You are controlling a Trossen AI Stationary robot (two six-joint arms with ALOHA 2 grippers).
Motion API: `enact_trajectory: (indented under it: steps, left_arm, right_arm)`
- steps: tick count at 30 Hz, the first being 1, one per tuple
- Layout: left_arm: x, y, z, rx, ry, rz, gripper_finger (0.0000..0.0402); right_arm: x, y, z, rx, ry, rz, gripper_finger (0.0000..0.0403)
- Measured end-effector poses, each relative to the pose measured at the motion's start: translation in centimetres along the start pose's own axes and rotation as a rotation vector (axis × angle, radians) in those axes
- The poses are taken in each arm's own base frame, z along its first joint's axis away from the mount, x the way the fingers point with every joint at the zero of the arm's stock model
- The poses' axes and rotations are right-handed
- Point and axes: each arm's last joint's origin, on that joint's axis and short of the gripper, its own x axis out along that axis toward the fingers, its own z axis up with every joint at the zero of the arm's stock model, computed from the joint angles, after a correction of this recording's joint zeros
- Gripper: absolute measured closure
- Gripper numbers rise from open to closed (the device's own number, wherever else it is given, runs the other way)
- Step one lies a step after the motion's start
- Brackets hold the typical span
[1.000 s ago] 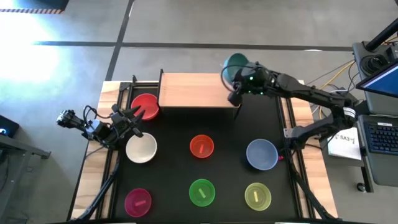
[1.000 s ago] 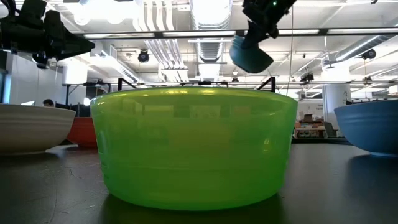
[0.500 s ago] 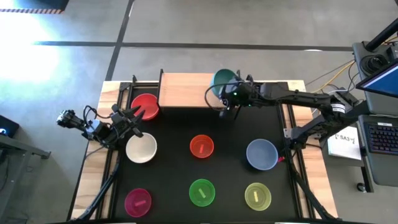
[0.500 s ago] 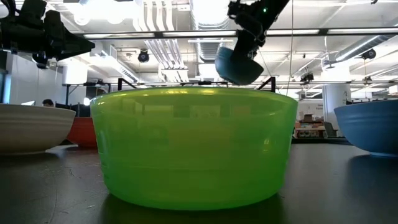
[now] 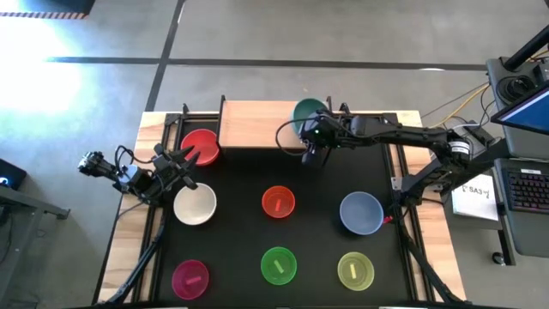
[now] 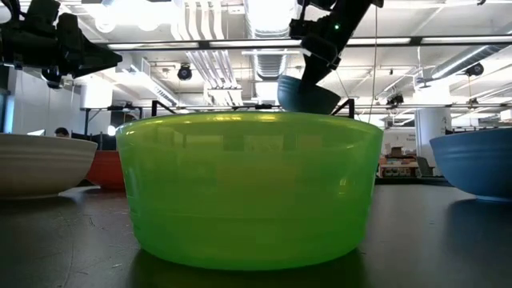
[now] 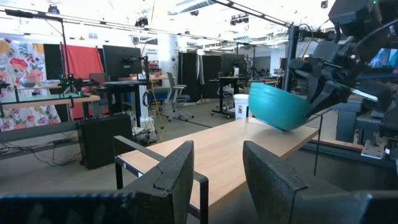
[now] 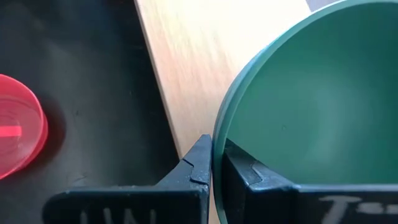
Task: Place and stack bowls onto a shelf
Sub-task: Put the dark blue bowl on the shelf, then stack the blue bowl on top of the dark blue bowl on the shelf
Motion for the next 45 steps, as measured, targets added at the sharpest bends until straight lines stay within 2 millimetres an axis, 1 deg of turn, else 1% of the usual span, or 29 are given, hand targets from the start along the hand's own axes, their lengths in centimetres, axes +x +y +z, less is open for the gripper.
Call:
enact_trajectory:
  steps: [7,10,17,23,30,34,36,38,41,43,45]
  left_arm:
    - [0.0,0.0,0.0,0.0,0.0,0.0,0.028]
    - [0.0,0.0,0.0,-0.001,0.0,0.0,0.028]
    - [0.0,0.0,0.0,0.0,0.0,0.0,0.028]
    - [0.0,0.0,0.0,0.0,0.0,0.0,0.028]
    - [0.0,0.0,0.0,0.0,0.0,0.0,0.028]
    - [0.0,0.0,0.0,0.0,0.0,0.0,0.028]
    - [0.0,0.0,0.0,0.0,0.0,0.0,0.028]
    - [0.0,0.0,0.0,0.0,0.0,0.0,0.028]
    - [0.0,0.0,0.0,0.0,0.0,0.0,0.028]
    - [0.0,0.0,0.0,0.0,0.0,0.0,0.028]
    - [0.0,0.0,0.0,0.0,0.0,0.0,0.028]
  right_arm:
    - [-0.2,-0.1,0.0,-0.005,-0.008,-0.001,0.0394]
    - [-0.2,-0.1,0.0,-0.017,-0.008,-0.003,0.0386]
    - [-0.2,-0.3,0.0,-0.015,-0.005,-0.013,0.0329]
    - [-0.4,-0.7,0.0,-0.047,0.01,-0.126,0.0285]
    - [-1.8,-1.0,0.0,-0.032,-0.028,-0.14,0.025]
    - [-3.1,-1.1,0.1,0.001,-0.062,-0.13,0.0235]
    - [-4.0,-1.1,0.4,0.027,-0.086,-0.112,0.0228]
    - [-5.3,-1.1,0.7,0.088,-0.119,-0.07,0.0223]
    - [-6.9,-0.9,0.9,0.207,-0.141,0.074,0.0218]
    - [-7.5,-0.4,0.6,0.284,-0.11,0.187,0.0219]
    - [-7.7,0.4,0.1,0.356,-0.054,0.248,0.0222]
